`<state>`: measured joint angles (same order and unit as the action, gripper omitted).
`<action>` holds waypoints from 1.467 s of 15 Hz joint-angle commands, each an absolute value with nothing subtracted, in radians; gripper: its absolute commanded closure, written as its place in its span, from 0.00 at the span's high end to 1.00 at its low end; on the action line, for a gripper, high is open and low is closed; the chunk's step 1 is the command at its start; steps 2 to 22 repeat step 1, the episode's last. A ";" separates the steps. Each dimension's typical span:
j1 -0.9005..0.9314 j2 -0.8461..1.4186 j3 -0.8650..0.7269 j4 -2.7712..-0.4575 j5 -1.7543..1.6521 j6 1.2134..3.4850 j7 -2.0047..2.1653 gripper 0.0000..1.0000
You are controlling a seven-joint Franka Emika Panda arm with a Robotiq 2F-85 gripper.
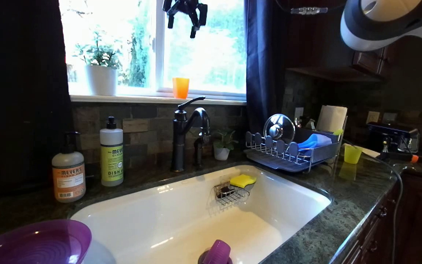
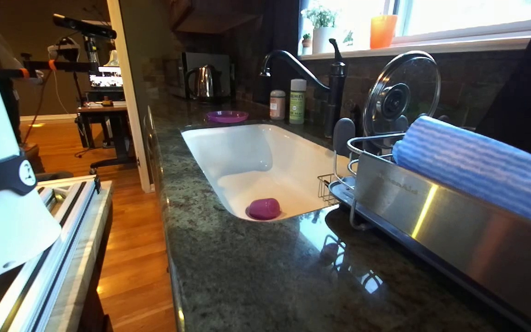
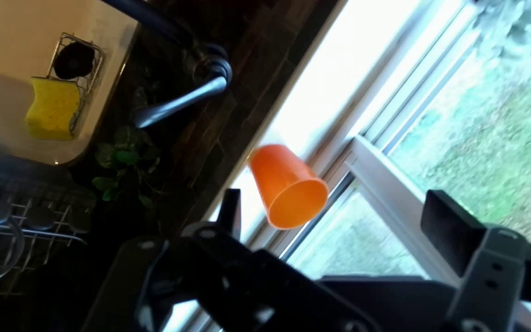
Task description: Put the orange cup onto the windowsill
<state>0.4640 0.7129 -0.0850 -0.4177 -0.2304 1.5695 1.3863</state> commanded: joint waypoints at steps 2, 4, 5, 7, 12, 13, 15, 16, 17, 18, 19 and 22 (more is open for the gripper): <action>0.480 0.704 -0.079 -0.418 -0.230 1.568 1.364 1.00; 0.480 0.704 -0.079 -0.418 -0.230 1.568 1.364 1.00; 0.480 0.704 -0.079 -0.418 -0.230 1.568 1.364 1.00; 0.480 0.704 -0.079 -0.418 -0.230 1.568 1.364 1.00; 0.480 0.704 -0.079 -0.418 -0.230 1.568 1.364 1.00; 0.480 0.704 -0.079 -0.418 -0.230 1.568 1.364 1.00; 0.480 0.704 -0.079 -0.418 -0.230 1.568 1.364 1.00; 0.480 0.704 -0.079 -0.418 -0.230 1.568 1.364 1.00; 0.480 0.704 -0.079 -0.418 -0.230 1.568 1.364 1.00; 0.480 0.704 -0.079 -0.418 -0.230 1.568 1.364 1.00; 0.480 0.704 -0.079 -0.418 -0.230 1.568 1.364 1.00; 0.480 0.704 -0.079 -0.418 -0.230 1.568 1.364 1.00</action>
